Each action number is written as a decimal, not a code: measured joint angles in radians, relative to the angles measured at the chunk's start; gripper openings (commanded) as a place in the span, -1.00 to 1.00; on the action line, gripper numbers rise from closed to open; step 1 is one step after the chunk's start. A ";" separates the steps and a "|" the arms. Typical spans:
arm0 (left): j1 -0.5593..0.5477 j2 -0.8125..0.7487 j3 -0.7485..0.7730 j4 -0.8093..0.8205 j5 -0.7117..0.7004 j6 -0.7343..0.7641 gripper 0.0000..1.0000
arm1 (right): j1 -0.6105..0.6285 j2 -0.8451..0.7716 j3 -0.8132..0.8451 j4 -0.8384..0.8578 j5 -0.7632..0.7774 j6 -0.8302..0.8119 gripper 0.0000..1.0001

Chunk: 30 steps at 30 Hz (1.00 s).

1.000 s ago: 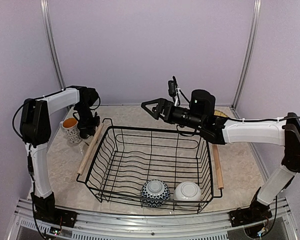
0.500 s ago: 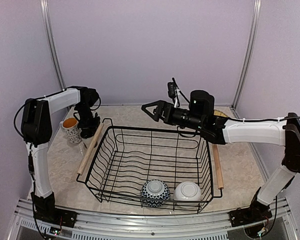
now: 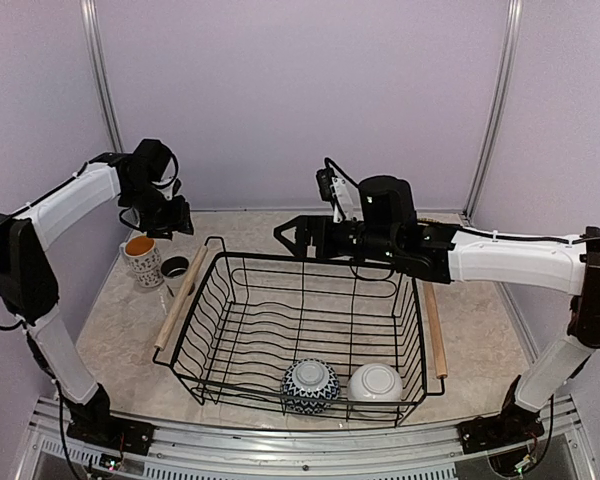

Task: Unload the mixed dishes from the dish rack
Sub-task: Place the cup at the center of the board, then grab the bowl from the dish rack.

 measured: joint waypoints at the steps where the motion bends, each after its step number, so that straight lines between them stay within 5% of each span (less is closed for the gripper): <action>1: 0.000 -0.050 -0.024 0.034 0.002 0.000 0.16 | 0.007 0.000 0.014 -0.026 0.014 -0.015 1.00; 16: -0.001 -0.478 -0.319 0.426 0.100 0.000 0.41 | 0.111 0.018 0.168 -0.468 0.113 -0.198 1.00; 30: -0.001 -0.566 -0.372 0.540 0.139 0.000 0.47 | 0.190 0.217 0.296 -0.867 0.099 -0.242 1.00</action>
